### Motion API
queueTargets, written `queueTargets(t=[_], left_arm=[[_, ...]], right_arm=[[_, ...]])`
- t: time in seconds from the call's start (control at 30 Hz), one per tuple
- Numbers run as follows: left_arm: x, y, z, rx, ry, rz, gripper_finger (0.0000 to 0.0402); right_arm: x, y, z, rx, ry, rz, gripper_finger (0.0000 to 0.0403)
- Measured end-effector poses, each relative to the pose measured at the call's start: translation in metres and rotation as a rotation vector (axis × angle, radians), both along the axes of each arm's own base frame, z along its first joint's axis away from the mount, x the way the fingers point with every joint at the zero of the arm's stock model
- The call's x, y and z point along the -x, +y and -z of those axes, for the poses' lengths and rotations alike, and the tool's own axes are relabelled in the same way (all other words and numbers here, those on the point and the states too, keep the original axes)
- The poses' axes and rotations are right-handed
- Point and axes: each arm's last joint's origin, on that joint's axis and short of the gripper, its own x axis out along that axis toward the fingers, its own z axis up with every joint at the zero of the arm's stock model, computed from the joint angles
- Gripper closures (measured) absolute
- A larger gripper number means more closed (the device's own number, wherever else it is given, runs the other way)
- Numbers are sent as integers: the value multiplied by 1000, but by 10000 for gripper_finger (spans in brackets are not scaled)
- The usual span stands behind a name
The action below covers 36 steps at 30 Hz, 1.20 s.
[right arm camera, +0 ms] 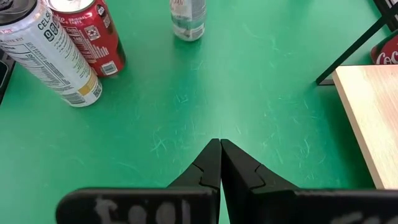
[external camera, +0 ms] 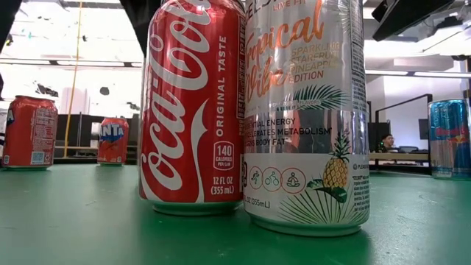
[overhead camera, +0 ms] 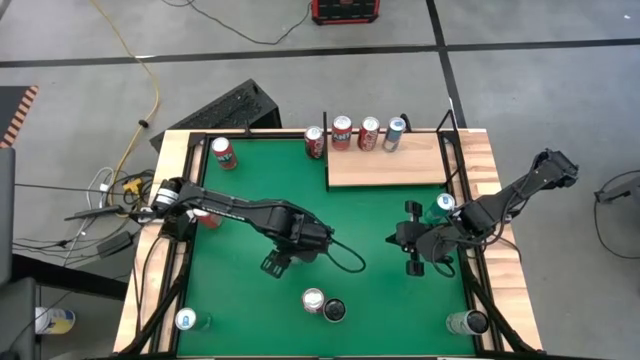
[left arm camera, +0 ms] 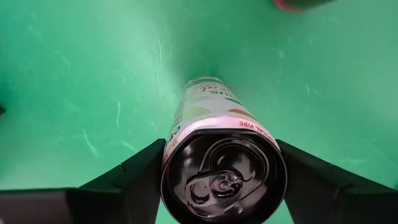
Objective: Place canned beverage on shelf
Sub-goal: Move the top left yellow soda can to the center of the table
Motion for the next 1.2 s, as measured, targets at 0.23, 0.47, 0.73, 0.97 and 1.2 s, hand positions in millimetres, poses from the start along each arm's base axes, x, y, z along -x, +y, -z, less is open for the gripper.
queueTargets(t=[0.23,0.47,0.73,0.97,1.2], left_arm=[[-2,0,0,-6,-23,-73,63],[-4,1,-10,-5,-64,-107,45],[-1,9,-52,63,-129,-431,43],[10,20,-54,141,19,-829,43],[9,17,-26,99,84,-805,42]], right_arm=[[0,0,0,0,0,0,372],[0,0,0,0,0,0,372],[0,0,0,0,0,0,372],[0,0,0,-1,1,-1,372],[2,4,0,-2,1,-22,372]])
